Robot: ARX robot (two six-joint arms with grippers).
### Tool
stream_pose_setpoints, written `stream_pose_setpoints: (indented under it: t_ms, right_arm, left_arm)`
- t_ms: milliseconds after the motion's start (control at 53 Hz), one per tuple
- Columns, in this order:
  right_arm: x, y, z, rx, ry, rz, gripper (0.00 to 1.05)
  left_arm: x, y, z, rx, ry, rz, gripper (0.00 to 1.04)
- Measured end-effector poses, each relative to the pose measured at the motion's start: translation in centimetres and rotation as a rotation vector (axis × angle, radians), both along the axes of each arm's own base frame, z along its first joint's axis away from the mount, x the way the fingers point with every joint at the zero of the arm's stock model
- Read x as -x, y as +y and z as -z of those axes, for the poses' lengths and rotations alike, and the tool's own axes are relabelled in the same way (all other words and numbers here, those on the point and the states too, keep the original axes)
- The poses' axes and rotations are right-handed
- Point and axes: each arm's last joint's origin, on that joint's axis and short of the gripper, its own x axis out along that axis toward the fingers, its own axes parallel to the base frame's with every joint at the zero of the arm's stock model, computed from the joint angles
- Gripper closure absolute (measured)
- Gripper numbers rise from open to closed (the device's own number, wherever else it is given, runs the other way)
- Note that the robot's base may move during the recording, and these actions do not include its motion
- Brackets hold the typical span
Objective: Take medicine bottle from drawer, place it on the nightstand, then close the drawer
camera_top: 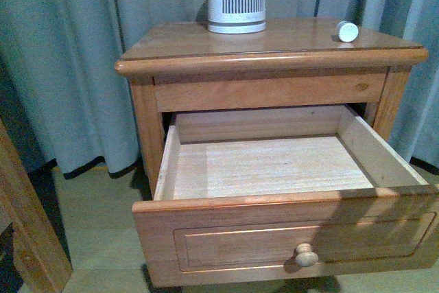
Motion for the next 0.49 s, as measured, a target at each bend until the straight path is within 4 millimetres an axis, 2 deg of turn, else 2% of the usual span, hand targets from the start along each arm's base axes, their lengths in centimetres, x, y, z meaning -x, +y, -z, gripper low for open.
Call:
stream_pose_setpoints:
  t_ms: [94,208,396,491]
  right_arm:
    - [1.4,0.3,3.5,0.011,0.063,0.006,0.07]
    - [1.4,0.4,6.3,0.006,0.104,0.0,0.07]
    - [-1.1,0.9,9.1,-0.013,0.112,-0.024,0.07]
    - [-3.2,1.3,10.3,-0.005,0.102,-0.035,0.07]
  left_arm:
    - [0.0,0.0,0.0,0.0,0.0,0.0,0.07]
    - [0.0,0.0,0.0,0.0,0.0,0.0,0.07]
    - [0.0,0.0,0.0,0.0,0.0,0.0,0.07]
    - [0.0,0.0,0.0,0.0,0.0,0.0,0.07]
